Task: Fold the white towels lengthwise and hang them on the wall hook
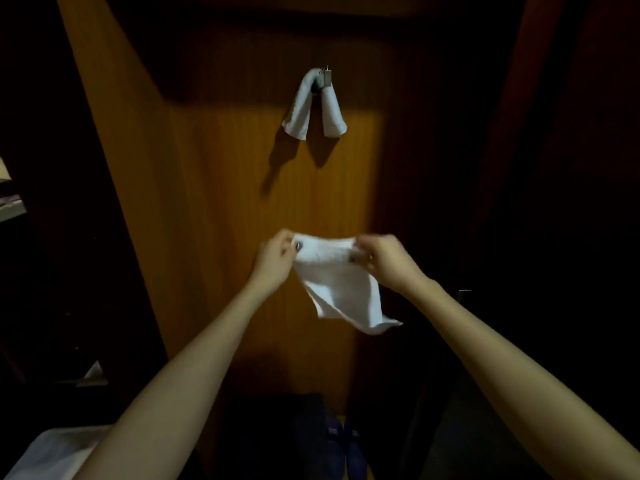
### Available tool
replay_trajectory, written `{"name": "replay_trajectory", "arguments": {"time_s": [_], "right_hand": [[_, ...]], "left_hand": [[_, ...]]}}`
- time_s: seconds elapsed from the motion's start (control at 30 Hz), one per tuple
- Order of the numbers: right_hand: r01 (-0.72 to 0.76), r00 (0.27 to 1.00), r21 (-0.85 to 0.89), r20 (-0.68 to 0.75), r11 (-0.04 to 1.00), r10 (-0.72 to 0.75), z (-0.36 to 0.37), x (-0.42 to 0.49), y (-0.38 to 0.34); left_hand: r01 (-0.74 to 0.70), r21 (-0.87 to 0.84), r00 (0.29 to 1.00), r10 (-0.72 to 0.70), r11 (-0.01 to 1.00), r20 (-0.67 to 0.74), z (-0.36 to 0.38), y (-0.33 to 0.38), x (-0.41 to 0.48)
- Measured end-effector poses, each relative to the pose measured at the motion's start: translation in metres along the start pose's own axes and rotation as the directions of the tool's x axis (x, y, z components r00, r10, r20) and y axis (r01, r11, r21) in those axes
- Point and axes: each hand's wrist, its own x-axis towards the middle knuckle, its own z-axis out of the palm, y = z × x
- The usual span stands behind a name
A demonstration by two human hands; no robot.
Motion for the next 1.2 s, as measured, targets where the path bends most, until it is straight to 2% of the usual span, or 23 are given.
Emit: {"name": "replay_trajectory", "arguments": {"time_s": [0.03,0.07,0.17,0.27,0.4,0.47,0.53,0.6,0.67,0.73,0.8,0.9,1.0,1.1,1.2], "right_hand": [[-0.182,0.963,0.012,0.204,0.983,0.176,0.004,-0.004,0.008],[-0.311,0.913,0.04,0.29,0.95,0.287,0.009,-0.01,0.015],[-0.422,0.9,0.28,0.239,0.862,0.364,0.016,-0.019,0.022],[-0.426,0.904,0.451,0.204,0.784,0.375,0.009,-0.016,0.016],[-0.362,0.908,0.581,0.041,0.729,0.418,0.001,-0.01,0.006],[-0.378,0.889,0.523,-0.025,0.764,0.457,-0.001,-0.007,0.003],[-0.36,0.891,0.413,-0.114,0.837,0.44,-0.004,-0.004,0.001],[-0.269,0.908,0.373,-0.209,0.888,0.363,-0.006,-0.004,-0.003],[-0.158,0.927,0.361,-0.266,0.919,0.264,-0.006,-0.004,-0.007],[-0.138,0.933,0.374,-0.262,0.917,0.247,-0.004,-0.002,-0.008],[-0.224,0.912,0.407,-0.233,0.885,0.338,-0.004,0.002,-0.005],[-0.283,0.895,0.417,-0.21,0.864,0.394,-0.005,0.003,0.001],[-0.311,0.9,0.481,-0.128,0.819,0.417,-0.007,0.002,0.005],[-0.4,0.834,0.6,-0.076,0.693,0.547,-0.005,0.006,0.01],[-0.434,0.767,0.705,-0.038,0.561,0.641,-0.002,0.002,0.016]], "left_hand": [[0.119,0.022,0.983,-0.121,0.993,0.139,0.004,-0.011,-0.006],[0.19,0.007,0.96,-0.188,0.982,0.209,0.008,-0.022,-0.011],[0.243,-0.163,0.953,-0.204,0.956,0.223,0.012,-0.026,-0.016],[0.259,-0.252,0.95,-0.199,0.932,0.239,0.008,-0.017,-0.009],[0.265,-0.397,0.962,-0.21,0.879,0.178,0.004,-0.003,-0.005],[0.187,-0.451,0.982,-0.162,0.873,0.095,0.004,0.007,-0.008],[0.049,-0.377,0.999,-0.043,0.925,0.026,0.003,0.011,-0.009],[-0.021,-0.292,0.999,0.033,0.956,0.036,0.004,0.008,-0.006],[-0.003,-0.252,0.995,0.027,0.968,0.094,0.006,0.004,-0.007],[-0.01,-0.201,0.989,0.039,0.979,0.142,0.009,0.0,-0.01],[0.013,-0.192,0.984,0.021,0.981,0.174,0.011,-0.001,-0.012],[0.111,-0.348,0.986,-0.059,0.931,0.156,0.009,0.002,-0.013],[0.161,-0.391,0.984,-0.114,0.906,0.14,0.006,0.004,-0.012],[0.208,-0.43,0.961,-0.102,0.878,0.258,0.008,0.007,-0.016],[0.196,-0.447,0.959,-0.075,0.873,0.274,0.009,0.012,-0.016]]}}
